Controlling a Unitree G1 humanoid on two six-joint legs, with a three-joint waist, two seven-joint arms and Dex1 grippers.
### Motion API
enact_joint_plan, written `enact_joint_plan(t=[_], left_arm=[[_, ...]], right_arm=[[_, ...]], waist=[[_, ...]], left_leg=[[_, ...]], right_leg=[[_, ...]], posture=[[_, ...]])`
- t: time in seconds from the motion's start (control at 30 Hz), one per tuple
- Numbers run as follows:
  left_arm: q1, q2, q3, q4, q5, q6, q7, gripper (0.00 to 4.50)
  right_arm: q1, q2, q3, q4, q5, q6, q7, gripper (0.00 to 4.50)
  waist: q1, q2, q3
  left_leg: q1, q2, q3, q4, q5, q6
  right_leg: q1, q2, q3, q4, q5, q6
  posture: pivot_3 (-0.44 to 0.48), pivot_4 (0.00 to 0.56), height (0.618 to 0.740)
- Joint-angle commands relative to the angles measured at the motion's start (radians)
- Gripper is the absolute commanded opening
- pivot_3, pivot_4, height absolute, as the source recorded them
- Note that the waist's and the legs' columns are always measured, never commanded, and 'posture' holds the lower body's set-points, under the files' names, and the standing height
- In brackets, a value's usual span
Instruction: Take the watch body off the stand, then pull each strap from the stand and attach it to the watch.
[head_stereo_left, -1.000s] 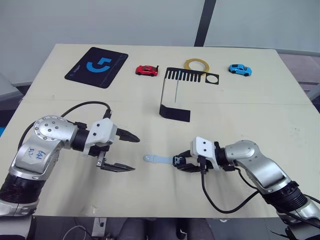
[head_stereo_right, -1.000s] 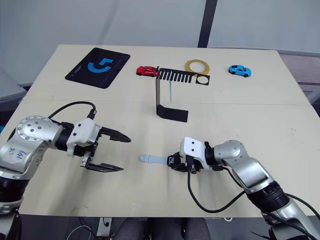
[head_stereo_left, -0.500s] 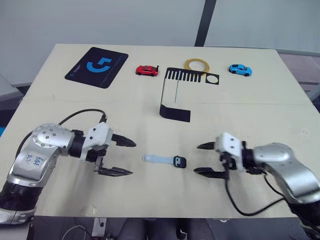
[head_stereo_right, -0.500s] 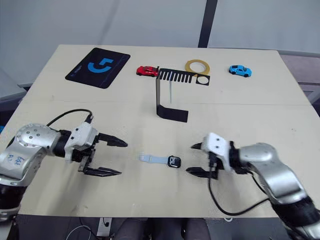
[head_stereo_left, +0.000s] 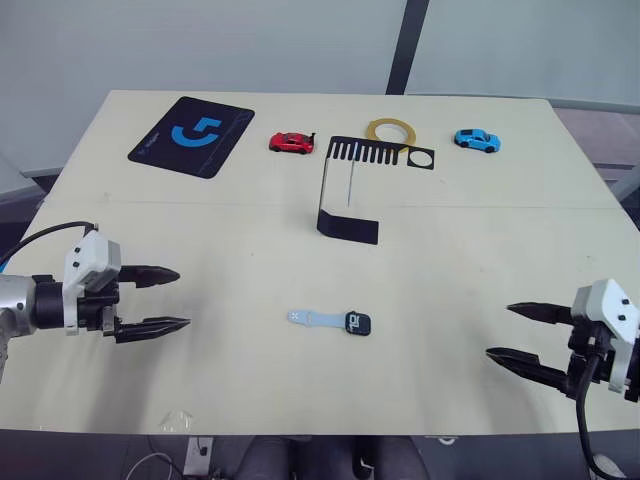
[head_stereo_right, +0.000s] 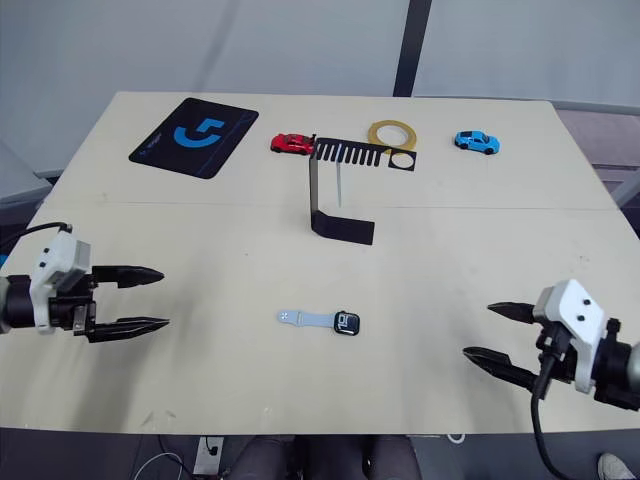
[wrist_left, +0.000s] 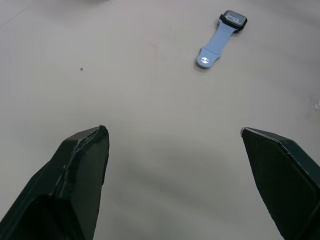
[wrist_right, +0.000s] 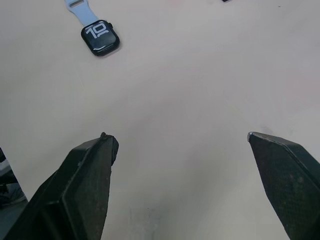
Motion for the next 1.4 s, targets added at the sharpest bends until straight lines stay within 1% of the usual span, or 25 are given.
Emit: enact_joint_plan(t=[0.03, 0.1, 0.2, 0.3, 0.37, 0.43, 0.53, 0.6, 0.67, 0.73, 0.83, 0.87, 0.9, 0.93, 1.03, 1.07, 1.1, 1.17, 1.4], left_arm=[[0.003, 0.019, 0.04, -0.004, -0.003, -0.019, 0.003, 4.5], [-0.014, 0.006, 0.027, -0.023, -0.013, -0.012, 0.023, 4.5], [-0.072, -0.058, -0.014, -0.112, -0.047, 0.023, 0.11, 4.5], [-0.126, -0.154, -0.045, -0.254, -0.111, 0.116, 0.252, 4.5], [-0.16, -0.246, -0.083, -0.379, -0.164, 0.195, 0.393, 4.5], [-0.174, -0.293, -0.11, -0.46, -0.207, 0.25, 0.466, 4.5], [-0.166, -0.302, -0.148, -0.554, -0.268, 0.293, 0.468, 4.5], [-0.191, -0.291, -0.191, -0.554, -0.254, 0.29, 0.451, 4.5], [-0.236, -0.296, -0.231, -0.527, -0.223, 0.277, 0.469, 4.5], [-0.267, -0.319, -0.246, -0.515, -0.213, 0.278, 0.512, 4.5], [-0.28, -0.37, -0.258, -0.533, -0.209, 0.286, 0.592, 4.5], [-0.28, -0.392, -0.259, -0.54, -0.206, 0.29, 0.625, 4.5], [-0.281, -0.422, -0.26, -0.547, -0.205, 0.301, 0.673, 4.5], [-0.283, -0.452, -0.261, -0.552, -0.203, 0.313, 0.723, 4.5], [-0.288, -0.523, -0.278, -0.574, -0.185, 0.336, 0.84, 4.5], [-0.289, -0.541, -0.287, -0.58, -0.176, 0.341, 0.871, 4.5], [-0.289, -0.555, -0.294, -0.586, -0.172, 0.348, 0.893, 4.5], [-0.289, -0.573, -0.309, -0.596, -0.164, 0.356, 0.923, 4.5], [-0.322, -0.617, -0.384, -0.565, -0.073, 0.33, 0.997, 4.5]], right_arm=[[0.012, 0.015, -0.07, -0.047, 0.039, 0.012, -0.023, 4.46], [-0.005, 0.02, -0.062, -0.059, 0.058, 0.025, -0.051, 4.46], [-0.076, 0.04, 0.0, -0.082, 0.083, 0.047, -0.132, 4.46], [-0.176, 0.083, 0.076, -0.1, 0.116, 0.087, -0.237, 4.46], [-0.269, 0.134, 0.17, -0.116, 0.121, 0.101, -0.318, 4.46], [-0.326, 0.162, 0.238, -0.121, 0.115, 0.103, -0.353, 4.46], [-0.396, 0.187, 0.322, -0.108, 0.107, 0.109, -0.372, 4.46], [-0.497, 0.217, 0.417, -0.044, 0.066, 0.103, -0.397, 4.46], [-0.597, 0.248, 0.508, 0.034, 0.016, 0.091, -0.422, 4.46], [-0.678, 0.291, 0.566, 0.118, -0.034, 0.079, -0.462, 4.46], [-0.76, 0.347, 0.631, 0.228, -0.104, 0.03, -0.49, 4.46], [-0.779, 0.365, 0.651, 0.258, -0.122, 0.011, -0.492, 4.09], [-0.802, 0.387, 0.674, 0.296, -0.144, -0.009, -0.498, 3.82], [-0.822, 0.408, 0.692, 0.333, -0.167, -0.031, -0.504, 3.43], [-0.885, 0.464, 0.723, 0.446, -0.228, -0.092, -0.531, 1.84], [-0.907, 0.48, 0.726, 0.491, -0.248, -0.115, -0.544, 1.15], [-0.927, 0.495, 0.725, 0.532, -0.262, -0.135, -0.555, 0.89], [-0.965, 0.521, 0.717, 0.615, -0.283, -0.161, -0.574, 0.03], [-1.054, 0.575, 0.727, 0.844, -0.355, -0.259, -0.582, 0.03]], waist=[[0.0, 0.0, 0.0], [0.0, 0.0, 0.0], [0.002, 0.0, 0.0], [0.001, 0.0, 0.0], [0.0, 0.0, 0.0], [0.0, 0.0, 0.0], [-0.001, 0.0, 0.0], [-0.004, 0.0, 0.0], [-0.004, 0.0, 0.0], [-0.001, 0.0, 0.0], [0.0, 0.0, 0.0], [-0.001, 0.0, 0.0], [-0.002, 0.0, 0.0], [-0.003, 0.0, 0.0], [-0.004, 0.0, 0.0], [-0.004, 0.0, 0.0], [-0.005, 0.0, 0.0], [-0.006, 0.0, 0.0], [-0.013, 0.0, 0.0]], left_leg=[[0.0, 0.0, 0.0, 0.0, 0.0, 0.0], [0.0, 0.0, 0.0, 0.0, 0.0, 0.0], [0.0, 0.0, 0.0, 0.0, 0.0, 0.0], [0.0, -0.001, 0.0, 0.001, 0.0, 0.0], [0.001, -0.001, 0.0, 0.001, 0.0, 0.0], [0.0, -0.001, 0.0, 0.001, 0.0, 0.0], [0.0, -0.001, 0.0, 0.002, 0.0, 0.0], [0.001, -0.001, 0.0, 0.001, 0.0, -0.001], [0.001, -0.001, 0.002, 0.003, 0.0, -0.001], [0.002, -0.002, 0.002, 0.003, 0.0, -0.001], [0.0, -0.002, 0.001, 0.002, 0.001, -0.001], [0.0, -0.002, 0.001, 0.002, 0.0, -0.001], [0.0, -0.002, 0.0, 0.002, 0.0, -0.001], [0.0, -0.002, 0.0, 0.002, 0.0, -0.001], [0.0, -0.002, 0.0, 0.002, 0.0, -0.001], [0.0, -0.002, 0.001, 0.002, 0.0, -0.001], [0.0, -0.002, 0.001, 0.002, 0.001, -0.001], [0.0, -0.002, 0.001, 0.002, 0.001, -0.001], [0.0, -0.001, 0.0, 0.002, 0.001, -0.001]], right_leg=[[0.0, 0.0, 0.0, 0.0, 0.0, 0.0], [0.0, 0.0, 0.0, 0.0, 0.0, 0.0], [0.0, -0.001, 0.0, 0.001, 0.0, 0.0], [0.0, -0.002, 0.001, 0.002, 0.0, 0.0], [0.0, -0.001, 0.001, 0.003, 0.0, 0.0], [0.0, -0.001, 0.001, 0.003, 0.0, 0.0], [0.0, -0.001, 0.002, 0.004, 0.0, 0.0], [-0.001, 0.0, 0.002, 0.004, 0.0, 0.0], [0.0, 0.0, 0.003, 0.005, 0.0, 0.0], [0.0, 0.001, 0.003, 0.005, 0.0, 0.0], [-0.001, 0.0, 0.002, 0.005, 0.0, 0.0], [-0.001, 0.0, 0.002, 0.004, 0.0, 0.0], [-0.001, 0.0, 0.003, 0.005, 0.0, 0.0], [-0.001, 0.0, 0.003, 0.004, 0.0, 0.0], [-0.001, 0.0, 0.002, 0.005, 0.0, 0.0], [-0.001, 0.001, 0.002, 0.005, 0.0, 0.0], [-0.001, 0.0, 0.002, 0.005, 0.0, 0.0], [-0.001, 0.0, 0.003, 0.005, 0.0, 0.0], [-0.001, 0.0, 0.002, 0.005, 0.0, 0.0]], posture=[[0.0, 0.15, 0.732], [0.0, 0.15, 0.732], [0.0, 0.15, 0.732], [0.0, 0.15, 0.732], [0.0, 0.15, 0.732], [0.0, 0.15, 0.732], [0.0, 0.15, 0.732], [0.0, 0.15, 0.732], [0.0, 0.15, 0.732], [0.0, 0.15, 0.732], [0.0, 0.15, 0.732], [0.0, 0.15, 0.732], [0.0, 0.15, 0.732], [0.0, 0.15, 0.732], [0.0, 0.15, 0.732], [0.0, 0.15, 0.732], [0.0, 0.15, 0.732], [0.0, 0.15, 0.732], [0.0, 0.15, 0.732]])
